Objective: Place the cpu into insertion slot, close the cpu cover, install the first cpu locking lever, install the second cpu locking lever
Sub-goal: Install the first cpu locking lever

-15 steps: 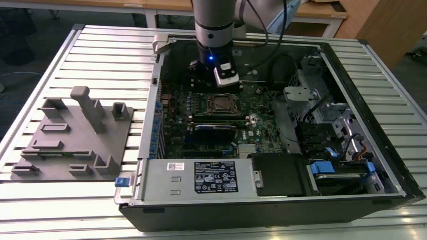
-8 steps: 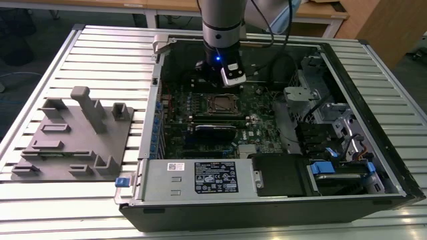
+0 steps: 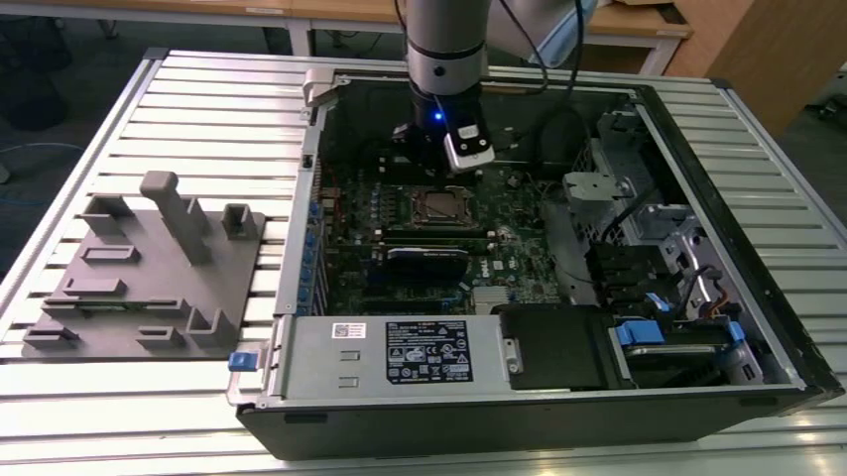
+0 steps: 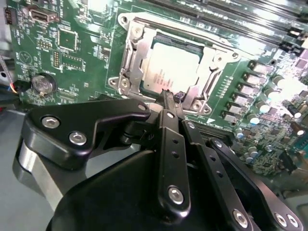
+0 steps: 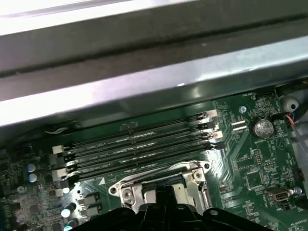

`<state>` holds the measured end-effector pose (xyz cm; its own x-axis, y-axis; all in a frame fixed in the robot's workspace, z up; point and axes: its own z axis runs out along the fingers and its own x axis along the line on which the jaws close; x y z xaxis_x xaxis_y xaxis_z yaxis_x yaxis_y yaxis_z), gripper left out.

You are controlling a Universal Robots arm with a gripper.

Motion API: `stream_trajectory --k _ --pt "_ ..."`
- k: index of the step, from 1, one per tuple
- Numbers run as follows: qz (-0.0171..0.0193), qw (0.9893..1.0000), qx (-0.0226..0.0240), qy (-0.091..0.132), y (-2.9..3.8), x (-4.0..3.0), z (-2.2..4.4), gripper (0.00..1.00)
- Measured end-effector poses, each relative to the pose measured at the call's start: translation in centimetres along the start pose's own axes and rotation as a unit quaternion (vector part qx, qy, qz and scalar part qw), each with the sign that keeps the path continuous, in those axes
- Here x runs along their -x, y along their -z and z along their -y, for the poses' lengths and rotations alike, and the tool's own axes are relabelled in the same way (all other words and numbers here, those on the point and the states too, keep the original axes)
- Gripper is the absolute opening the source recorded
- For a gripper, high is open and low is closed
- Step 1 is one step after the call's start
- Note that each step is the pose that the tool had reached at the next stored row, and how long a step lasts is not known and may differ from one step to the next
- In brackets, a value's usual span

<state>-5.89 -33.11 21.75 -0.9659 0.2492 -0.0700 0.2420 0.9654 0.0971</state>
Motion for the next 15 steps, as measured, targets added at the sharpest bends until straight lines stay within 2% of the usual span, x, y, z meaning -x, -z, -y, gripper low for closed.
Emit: stream_trajectory --k 4,8,12,15 --pt "-0.0002 1.0 0.0002 0.002 -0.23 0.74 -0.17 0.1" --pt "-0.0008 1.0 0.0005 0.008 -0.35 0.89 -0.11 0.1" --pt "-0.0012 0.9999 0.0008 0.012 -0.33 1.02 0.36 0.1" --pt "-0.0012 0.9999 0.0008 0.013 -0.29 1.15 0.96 0.1"
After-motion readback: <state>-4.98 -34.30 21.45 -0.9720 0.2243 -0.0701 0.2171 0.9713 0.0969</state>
